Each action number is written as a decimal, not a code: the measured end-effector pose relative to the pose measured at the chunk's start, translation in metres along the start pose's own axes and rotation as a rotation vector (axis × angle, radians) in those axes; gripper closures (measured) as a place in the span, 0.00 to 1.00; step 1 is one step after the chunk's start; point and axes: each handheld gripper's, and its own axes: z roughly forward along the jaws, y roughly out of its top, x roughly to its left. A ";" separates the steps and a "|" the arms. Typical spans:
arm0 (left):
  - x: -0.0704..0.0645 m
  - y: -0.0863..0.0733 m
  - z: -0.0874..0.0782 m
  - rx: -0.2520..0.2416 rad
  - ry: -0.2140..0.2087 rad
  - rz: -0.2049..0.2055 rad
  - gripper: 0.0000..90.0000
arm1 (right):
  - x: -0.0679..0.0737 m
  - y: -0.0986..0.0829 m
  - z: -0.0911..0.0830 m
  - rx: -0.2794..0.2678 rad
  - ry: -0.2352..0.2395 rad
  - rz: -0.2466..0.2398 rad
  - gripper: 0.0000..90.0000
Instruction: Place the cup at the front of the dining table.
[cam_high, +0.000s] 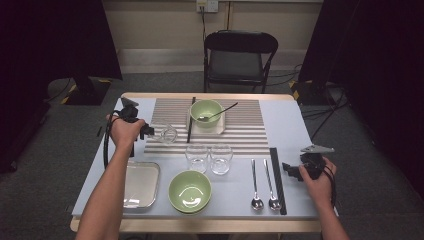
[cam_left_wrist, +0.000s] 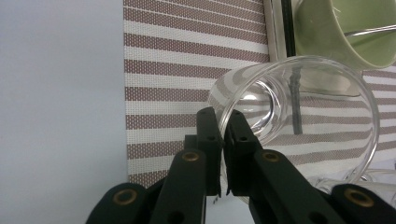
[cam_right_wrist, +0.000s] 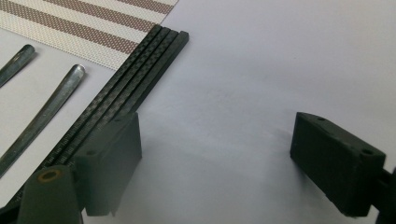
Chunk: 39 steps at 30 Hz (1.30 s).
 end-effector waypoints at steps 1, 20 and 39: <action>0.000 0.000 0.000 -0.001 0.000 -0.006 0.96 | 0.000 0.000 0.000 0.000 0.000 0.000 0.17; -0.001 0.000 0.003 -0.005 0.027 -0.008 0.96 | 0.000 0.000 0.000 0.000 0.000 0.000 0.17; -0.003 0.000 0.004 -0.016 0.040 -0.002 0.96 | 0.000 0.000 0.000 0.000 0.000 -0.001 0.17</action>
